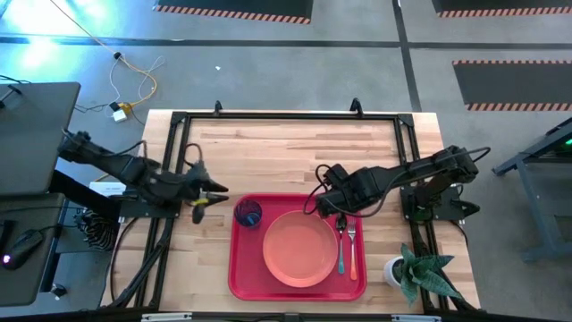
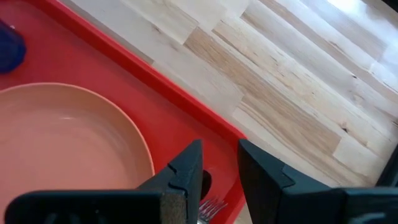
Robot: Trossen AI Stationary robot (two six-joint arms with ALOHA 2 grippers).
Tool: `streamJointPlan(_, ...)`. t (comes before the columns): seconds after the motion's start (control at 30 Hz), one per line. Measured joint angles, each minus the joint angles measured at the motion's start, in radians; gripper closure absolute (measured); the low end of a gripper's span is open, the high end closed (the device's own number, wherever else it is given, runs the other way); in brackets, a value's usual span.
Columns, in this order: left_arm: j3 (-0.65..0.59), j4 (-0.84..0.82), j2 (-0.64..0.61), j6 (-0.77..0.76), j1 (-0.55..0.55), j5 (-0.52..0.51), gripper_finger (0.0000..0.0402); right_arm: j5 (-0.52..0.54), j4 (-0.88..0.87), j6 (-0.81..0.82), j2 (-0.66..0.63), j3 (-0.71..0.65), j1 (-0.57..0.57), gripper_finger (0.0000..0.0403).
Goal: Pick and place plate/cup/fork/spoon on tray
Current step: Return to Home Position
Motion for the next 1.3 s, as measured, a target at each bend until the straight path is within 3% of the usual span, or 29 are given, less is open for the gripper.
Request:
streamJointPlan(0.17,-0.166,0.155,-0.204,0.102,-0.003,0.007,0.0284,-0.025,0.006,0.029,0.000,0.000,0.000,0.0311)
streamJointPlan(0.3,-0.253,0.190,-0.363,0.180,-0.003,0.022,0.0284,-0.051,0.020,0.039,0.000,0.000,0.000,0.0311)
streamJointPlan(0.47,-0.351,0.198,-0.546,0.268,-0.002,0.016,0.0284,-0.005,0.037,0.058,0.000,0.000,0.000,0.0311)
streamJointPlan(0.67,-0.453,0.210,-0.721,0.277,-0.002,0.041,0.0284,-0.017,0.038,0.128,0.000,0.000,0.000,0.0311)
streamJointPlan(0.87,-0.538,0.341,-0.713,0.302,-0.002,0.163,0.0284,-0.096,0.071,0.136,0.000,0.000,0.004,0.0311)
streamJointPlan(1.0,-0.608,0.410,-0.717,0.297,-0.003,0.224,0.0284,-0.004,0.146,0.115,0.000,0.000,0.015,0.0311)
streamJointPlan(1.3,-0.711,0.564,-0.708,0.286,-0.002,0.322,0.0284,0.176,0.374,-0.165,-0.037,0.000,0.034,0.0311)
